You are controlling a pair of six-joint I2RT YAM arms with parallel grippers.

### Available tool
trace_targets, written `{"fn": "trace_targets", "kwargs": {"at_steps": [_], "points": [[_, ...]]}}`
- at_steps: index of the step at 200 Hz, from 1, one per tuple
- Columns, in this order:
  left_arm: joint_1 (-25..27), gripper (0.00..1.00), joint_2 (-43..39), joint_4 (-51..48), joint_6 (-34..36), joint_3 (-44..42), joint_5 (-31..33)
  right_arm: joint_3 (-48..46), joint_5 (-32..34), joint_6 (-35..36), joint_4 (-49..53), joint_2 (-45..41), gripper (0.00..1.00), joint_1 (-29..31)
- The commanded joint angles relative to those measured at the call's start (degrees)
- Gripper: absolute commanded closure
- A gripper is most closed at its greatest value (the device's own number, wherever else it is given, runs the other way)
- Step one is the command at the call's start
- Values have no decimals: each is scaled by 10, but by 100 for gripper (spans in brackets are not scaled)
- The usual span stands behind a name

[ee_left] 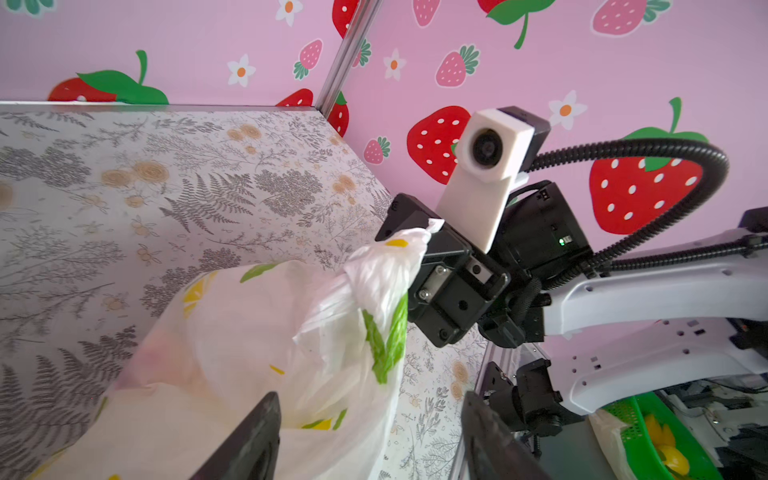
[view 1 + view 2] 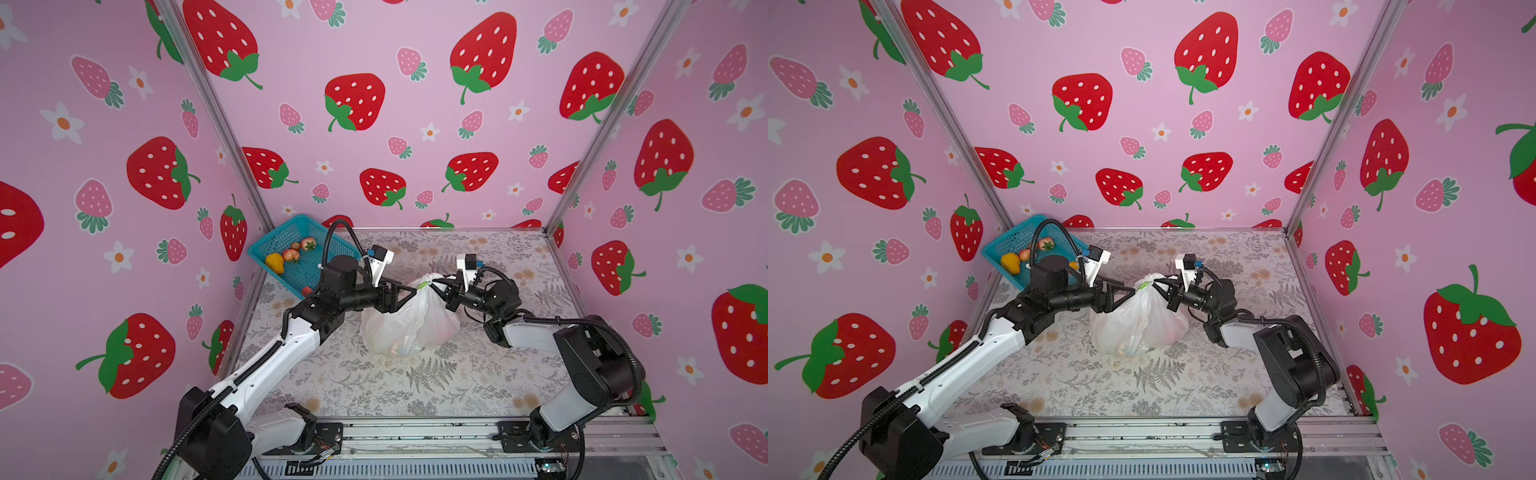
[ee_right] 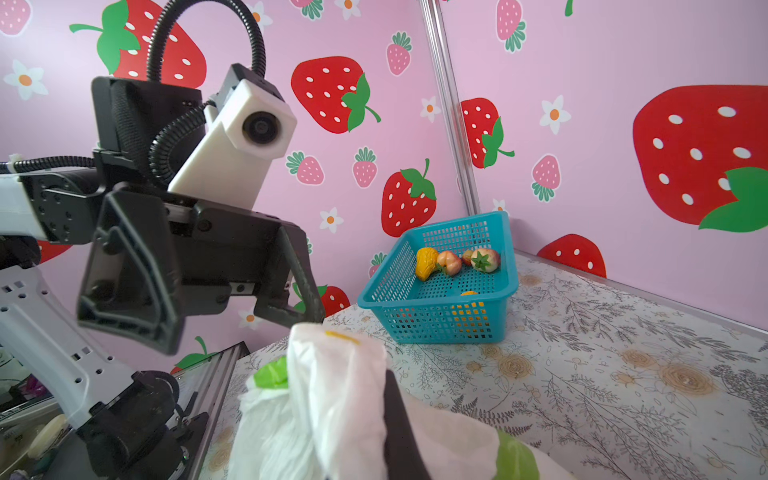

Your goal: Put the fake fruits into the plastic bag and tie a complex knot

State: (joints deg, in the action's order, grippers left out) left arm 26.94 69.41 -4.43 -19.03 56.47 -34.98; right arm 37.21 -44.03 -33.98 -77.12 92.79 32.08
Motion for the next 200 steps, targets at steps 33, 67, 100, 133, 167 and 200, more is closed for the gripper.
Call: {"fn": "trace_targets", "kwargs": {"at_steps": [33, 67, 100, 133, 167, 200], "points": [[1, 53, 58, -39, 17, 49, -11, 14, -24, -16, -61, 5, 100, -1], [36, 44, 77, 3, 25, 30, -14, 23, -34, -12, -48, 2, 100, -2], [56, 39, 97, 61, 8, 13, -7, 35, -55, 7, -17, -3, 100, -3], [62, 45, 116, 72, 0, 25, 11, 40, -79, 7, -8, -5, 100, -8], [58, 55, 108, 72, 4, 25, 26, 43, -98, 32, 29, -13, 100, -11], [51, 56, 93, 60, 7, 26, 35, 44, -102, 42, 43, -14, 100, -12]]}}
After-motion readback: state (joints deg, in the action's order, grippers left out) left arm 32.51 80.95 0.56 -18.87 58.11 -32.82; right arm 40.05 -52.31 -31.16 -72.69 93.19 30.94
